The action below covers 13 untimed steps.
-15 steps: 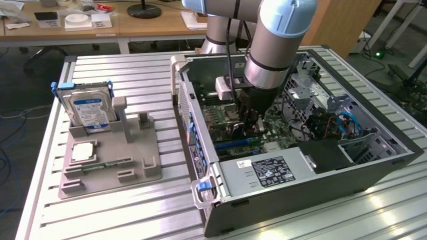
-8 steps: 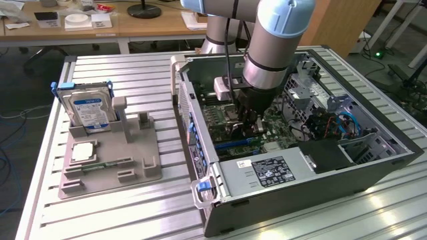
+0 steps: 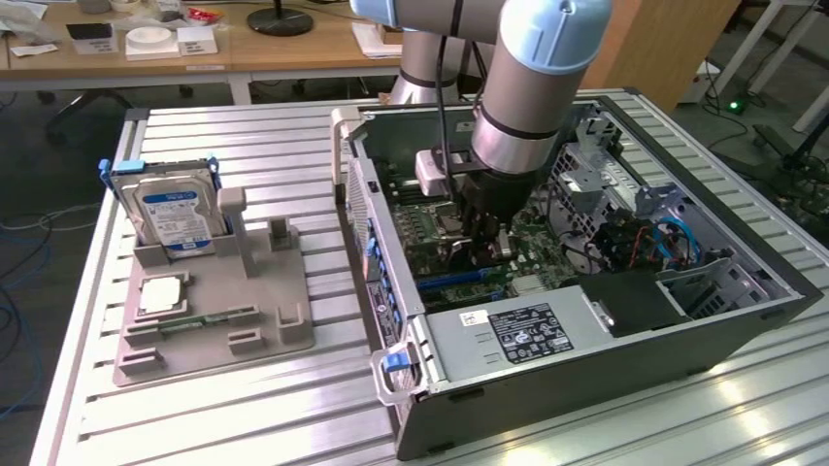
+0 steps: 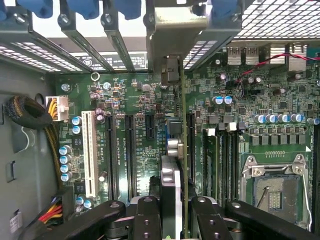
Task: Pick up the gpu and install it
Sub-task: 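Insert the gpu into the slot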
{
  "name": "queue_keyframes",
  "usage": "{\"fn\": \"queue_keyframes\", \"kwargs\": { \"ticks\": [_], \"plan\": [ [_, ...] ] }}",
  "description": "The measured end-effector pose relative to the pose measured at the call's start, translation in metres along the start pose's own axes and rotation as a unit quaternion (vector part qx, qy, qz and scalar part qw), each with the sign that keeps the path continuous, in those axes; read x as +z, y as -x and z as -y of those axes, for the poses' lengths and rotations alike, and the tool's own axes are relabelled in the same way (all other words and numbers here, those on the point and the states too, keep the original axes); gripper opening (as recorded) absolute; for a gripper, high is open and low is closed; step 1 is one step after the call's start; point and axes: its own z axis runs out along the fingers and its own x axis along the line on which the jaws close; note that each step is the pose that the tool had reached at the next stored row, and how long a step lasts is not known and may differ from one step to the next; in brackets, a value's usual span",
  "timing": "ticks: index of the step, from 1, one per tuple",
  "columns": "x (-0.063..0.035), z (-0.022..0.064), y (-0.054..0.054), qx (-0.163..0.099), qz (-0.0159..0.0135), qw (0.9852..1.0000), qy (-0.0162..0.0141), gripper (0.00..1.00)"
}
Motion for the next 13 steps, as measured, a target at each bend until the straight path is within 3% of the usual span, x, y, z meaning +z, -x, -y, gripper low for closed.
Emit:
{"fn": "queue_keyframes", "kwargs": {
  "ticks": [13],
  "plan": [
    [0.0047, -0.0021, -0.0005, 0.000, 0.0000, 1.0000, 0.0000, 0.28]
  ]
}}
